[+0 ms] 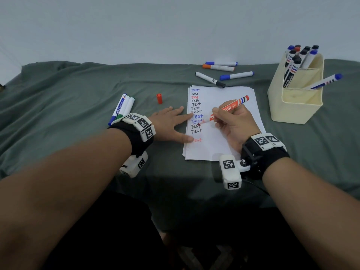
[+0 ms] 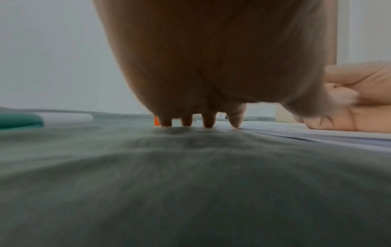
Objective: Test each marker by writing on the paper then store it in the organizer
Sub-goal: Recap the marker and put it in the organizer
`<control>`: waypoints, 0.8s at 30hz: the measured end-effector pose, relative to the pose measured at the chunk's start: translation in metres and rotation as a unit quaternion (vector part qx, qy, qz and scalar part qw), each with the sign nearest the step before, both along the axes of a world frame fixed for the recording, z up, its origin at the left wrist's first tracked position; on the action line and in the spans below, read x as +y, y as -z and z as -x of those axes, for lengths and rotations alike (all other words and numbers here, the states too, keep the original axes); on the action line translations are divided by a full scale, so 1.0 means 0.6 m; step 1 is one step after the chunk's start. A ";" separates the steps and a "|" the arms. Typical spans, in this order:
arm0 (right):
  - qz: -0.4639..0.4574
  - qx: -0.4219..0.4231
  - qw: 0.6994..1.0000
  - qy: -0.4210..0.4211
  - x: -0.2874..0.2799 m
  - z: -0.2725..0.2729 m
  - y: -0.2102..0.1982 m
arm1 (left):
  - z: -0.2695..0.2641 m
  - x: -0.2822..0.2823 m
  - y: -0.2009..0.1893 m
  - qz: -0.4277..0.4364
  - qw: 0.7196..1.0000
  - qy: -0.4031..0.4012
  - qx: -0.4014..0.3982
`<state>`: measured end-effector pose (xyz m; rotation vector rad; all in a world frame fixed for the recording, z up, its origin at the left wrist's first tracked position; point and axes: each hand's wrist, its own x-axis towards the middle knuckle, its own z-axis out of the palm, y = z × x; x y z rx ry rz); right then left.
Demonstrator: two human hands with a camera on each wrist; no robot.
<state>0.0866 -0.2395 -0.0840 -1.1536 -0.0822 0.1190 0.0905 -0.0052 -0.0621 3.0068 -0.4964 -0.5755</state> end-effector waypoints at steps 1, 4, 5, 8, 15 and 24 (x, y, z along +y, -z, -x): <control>-0.012 0.006 1.000 0.001 0.000 0.000 -0.001 | -0.004 0.000 -0.006 0.023 1.000 -0.005 -0.018; -0.041 0.029 0.999 0.006 -0.005 -0.001 -0.002 | -0.015 0.007 -0.020 0.099 0.990 -0.017 -0.102; -0.046 0.032 0.998 0.005 -0.005 -0.001 -0.003 | -0.019 0.013 -0.021 0.099 0.985 -0.026 -0.140; -0.052 0.047 0.998 0.004 -0.006 -0.003 0.000 | -0.036 0.029 -0.021 0.063 0.968 -0.060 -0.235; -0.057 0.054 0.997 -0.014 -0.006 -0.008 0.008 | -0.075 0.039 -0.025 -0.019 0.972 -0.122 -0.199; -0.042 0.040 0.998 -0.024 -0.008 -0.008 0.013 | -0.074 0.034 -0.031 0.187 0.941 -0.211 -0.186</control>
